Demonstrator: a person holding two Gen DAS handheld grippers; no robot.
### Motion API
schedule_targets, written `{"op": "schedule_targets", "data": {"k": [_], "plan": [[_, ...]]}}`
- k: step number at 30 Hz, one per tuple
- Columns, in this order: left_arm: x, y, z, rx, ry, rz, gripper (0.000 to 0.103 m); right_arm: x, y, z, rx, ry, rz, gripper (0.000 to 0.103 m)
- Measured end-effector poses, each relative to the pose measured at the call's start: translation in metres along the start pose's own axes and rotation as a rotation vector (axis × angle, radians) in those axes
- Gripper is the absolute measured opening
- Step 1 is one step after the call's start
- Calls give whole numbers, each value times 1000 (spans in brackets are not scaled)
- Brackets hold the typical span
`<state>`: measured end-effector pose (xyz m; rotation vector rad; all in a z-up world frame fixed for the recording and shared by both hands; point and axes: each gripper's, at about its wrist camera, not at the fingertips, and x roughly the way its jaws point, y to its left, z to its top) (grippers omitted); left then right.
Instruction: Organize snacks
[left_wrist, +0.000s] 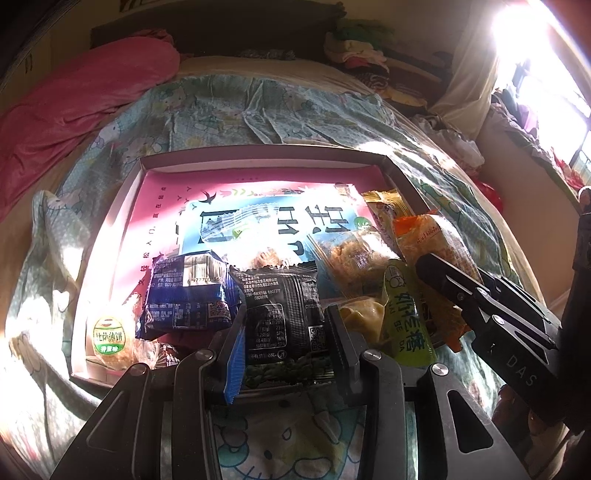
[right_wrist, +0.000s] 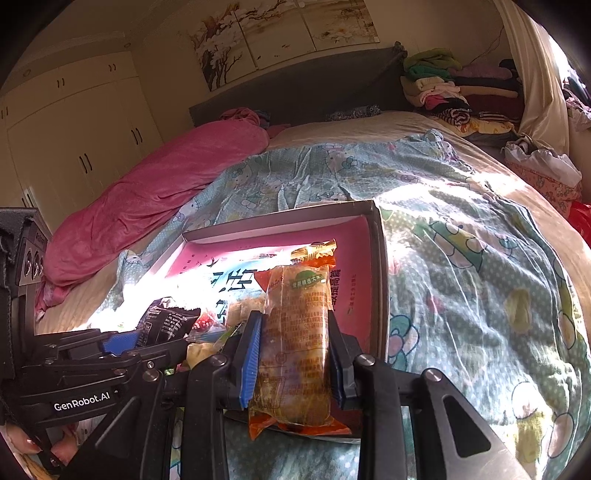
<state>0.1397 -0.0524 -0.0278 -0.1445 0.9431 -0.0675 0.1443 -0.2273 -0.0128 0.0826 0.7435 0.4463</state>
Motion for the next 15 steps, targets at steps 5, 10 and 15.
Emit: {"op": "schedule_targets", "data": {"k": [5,10,15], "plan": [[-1,3,0,-9,2,-15,41,-3,-3,0,18,-12,-1,33],[-10,5,-2,-4,-11,-22,61,-14,-7,1,29,-44,-13,52],[-29,5,-6,7,-63,-21,69,-41,-1,1,6,-127,-48,61]]}}
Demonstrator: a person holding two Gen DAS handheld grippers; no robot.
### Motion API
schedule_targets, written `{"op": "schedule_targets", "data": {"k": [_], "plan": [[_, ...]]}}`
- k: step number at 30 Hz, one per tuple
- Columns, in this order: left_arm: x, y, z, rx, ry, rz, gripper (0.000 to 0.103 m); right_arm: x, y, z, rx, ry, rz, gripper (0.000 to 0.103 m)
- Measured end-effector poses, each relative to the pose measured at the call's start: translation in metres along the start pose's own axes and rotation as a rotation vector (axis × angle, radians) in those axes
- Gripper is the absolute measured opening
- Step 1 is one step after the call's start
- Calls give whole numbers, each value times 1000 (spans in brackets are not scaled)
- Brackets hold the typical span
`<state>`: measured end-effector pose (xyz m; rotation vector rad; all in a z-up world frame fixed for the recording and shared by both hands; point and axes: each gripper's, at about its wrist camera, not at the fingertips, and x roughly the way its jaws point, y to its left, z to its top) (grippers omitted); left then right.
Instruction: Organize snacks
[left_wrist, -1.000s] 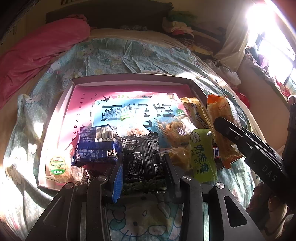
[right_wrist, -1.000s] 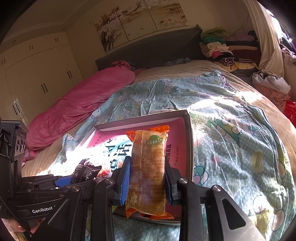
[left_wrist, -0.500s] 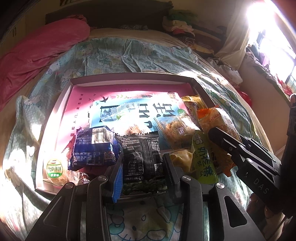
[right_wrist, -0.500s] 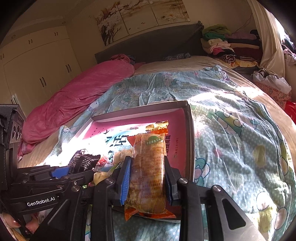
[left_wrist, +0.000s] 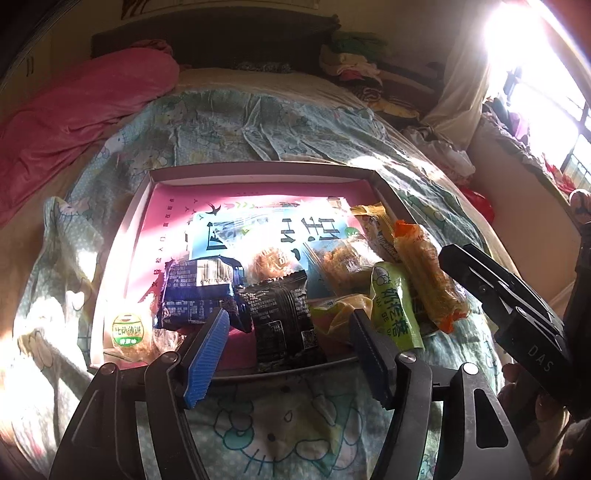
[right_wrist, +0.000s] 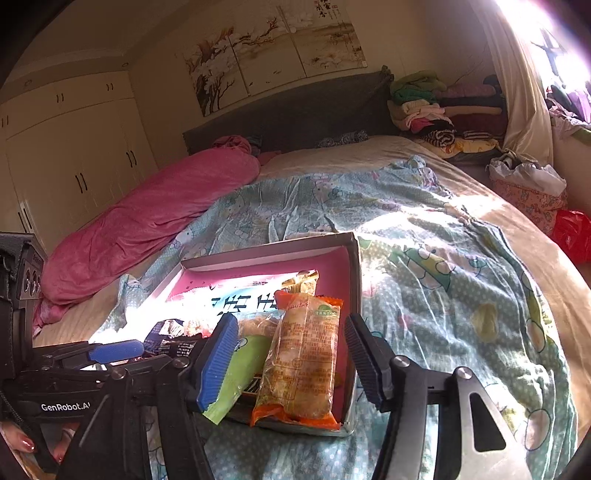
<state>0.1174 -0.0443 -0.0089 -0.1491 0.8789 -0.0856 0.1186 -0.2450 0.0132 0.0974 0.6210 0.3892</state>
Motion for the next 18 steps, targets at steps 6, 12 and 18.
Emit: {"op": "schedule_targets", "data": {"k": [6,12,18], "plan": [[-24,2,-11,14,-49,38,74,-33,11,-8,6,-16,-20,69],[-37,12,-37,-12,3,48,76,-47,38,-34,-43,91,-107,70],[-43,18,-73,-44,44,90,76,-58,52,-56,-54,159,-121,71]]}}
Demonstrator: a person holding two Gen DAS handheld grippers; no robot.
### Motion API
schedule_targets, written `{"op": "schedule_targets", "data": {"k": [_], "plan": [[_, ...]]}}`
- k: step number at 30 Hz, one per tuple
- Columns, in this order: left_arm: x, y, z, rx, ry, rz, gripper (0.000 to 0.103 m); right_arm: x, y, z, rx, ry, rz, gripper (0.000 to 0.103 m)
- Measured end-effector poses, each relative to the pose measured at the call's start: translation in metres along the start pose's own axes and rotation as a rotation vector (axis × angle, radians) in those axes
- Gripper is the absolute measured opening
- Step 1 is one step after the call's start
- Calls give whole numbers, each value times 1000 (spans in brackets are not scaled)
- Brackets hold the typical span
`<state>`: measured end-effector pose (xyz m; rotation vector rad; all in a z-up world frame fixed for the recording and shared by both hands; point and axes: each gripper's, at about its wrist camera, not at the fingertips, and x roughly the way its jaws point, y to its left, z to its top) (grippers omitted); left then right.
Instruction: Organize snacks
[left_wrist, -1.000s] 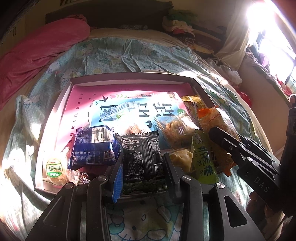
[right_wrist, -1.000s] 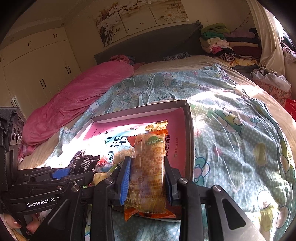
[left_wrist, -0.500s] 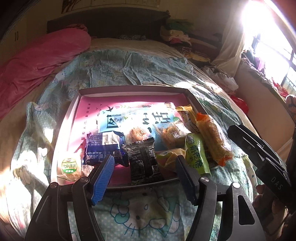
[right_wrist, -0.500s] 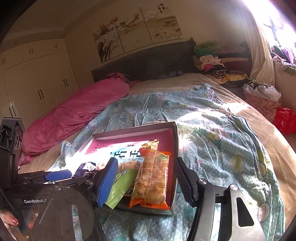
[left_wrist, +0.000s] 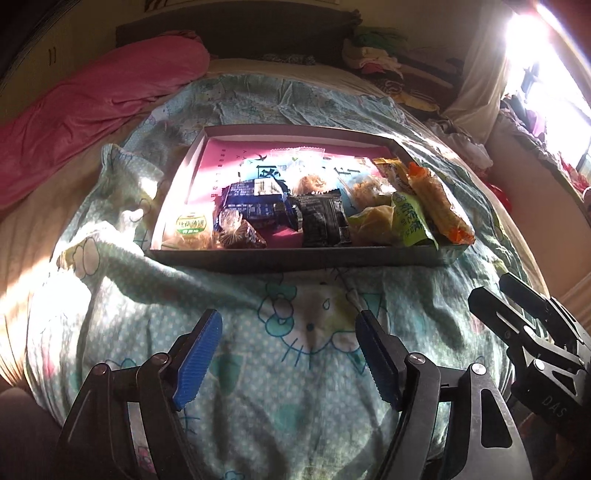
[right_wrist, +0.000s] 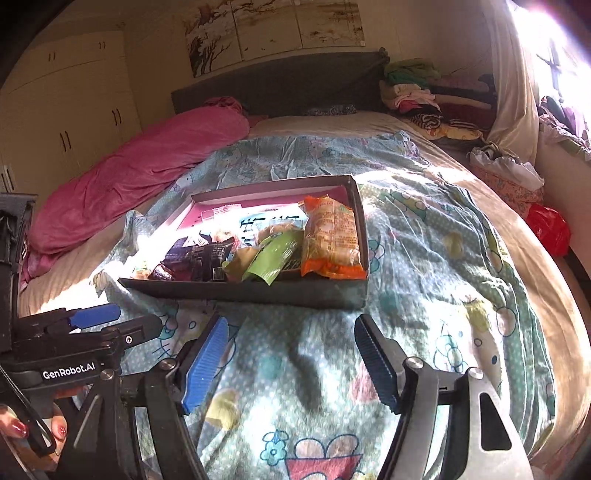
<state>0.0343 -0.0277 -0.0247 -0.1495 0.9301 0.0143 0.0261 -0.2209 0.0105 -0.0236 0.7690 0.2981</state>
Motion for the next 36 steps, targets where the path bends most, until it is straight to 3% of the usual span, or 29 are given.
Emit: {"op": "schedule_targets", "data": {"k": [7,36], "plan": [[-4,-5,-13,24,17,4,76,-7,11,-9,-32,0,-7,89],[-15,-2,-14,16,5,6,76,-6,10,-14,-6,26,-34,91]]}}
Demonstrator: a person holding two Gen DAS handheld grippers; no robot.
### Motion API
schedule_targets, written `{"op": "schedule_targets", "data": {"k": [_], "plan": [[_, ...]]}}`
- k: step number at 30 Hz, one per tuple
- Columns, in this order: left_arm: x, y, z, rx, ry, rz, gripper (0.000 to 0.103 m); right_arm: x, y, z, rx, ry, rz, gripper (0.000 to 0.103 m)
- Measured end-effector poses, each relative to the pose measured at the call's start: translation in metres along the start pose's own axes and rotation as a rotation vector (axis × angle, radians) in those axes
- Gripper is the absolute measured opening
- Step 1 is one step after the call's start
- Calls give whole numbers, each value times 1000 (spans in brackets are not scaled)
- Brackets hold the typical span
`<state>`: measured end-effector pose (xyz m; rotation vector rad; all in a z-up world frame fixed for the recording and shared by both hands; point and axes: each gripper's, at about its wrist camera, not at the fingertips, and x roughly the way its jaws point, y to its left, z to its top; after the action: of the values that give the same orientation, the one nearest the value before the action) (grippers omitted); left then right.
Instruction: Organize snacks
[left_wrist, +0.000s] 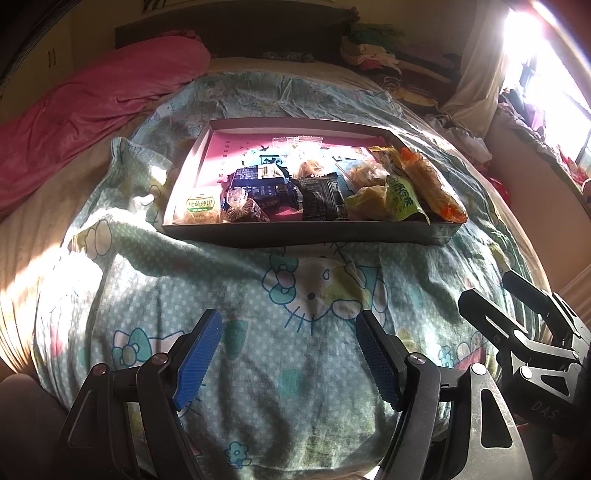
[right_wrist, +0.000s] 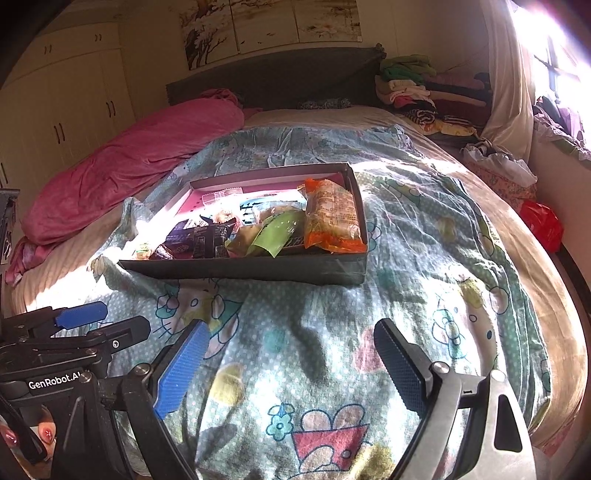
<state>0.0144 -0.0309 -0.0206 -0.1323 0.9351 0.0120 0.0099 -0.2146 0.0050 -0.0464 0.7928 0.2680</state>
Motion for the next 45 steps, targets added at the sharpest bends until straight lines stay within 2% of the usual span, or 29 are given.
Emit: {"op": "schedule_targets", "data": {"k": [45], "plan": [[-5,4,2,3,7,21,77,-4,-1,3,11,-4,-16,91]]}}
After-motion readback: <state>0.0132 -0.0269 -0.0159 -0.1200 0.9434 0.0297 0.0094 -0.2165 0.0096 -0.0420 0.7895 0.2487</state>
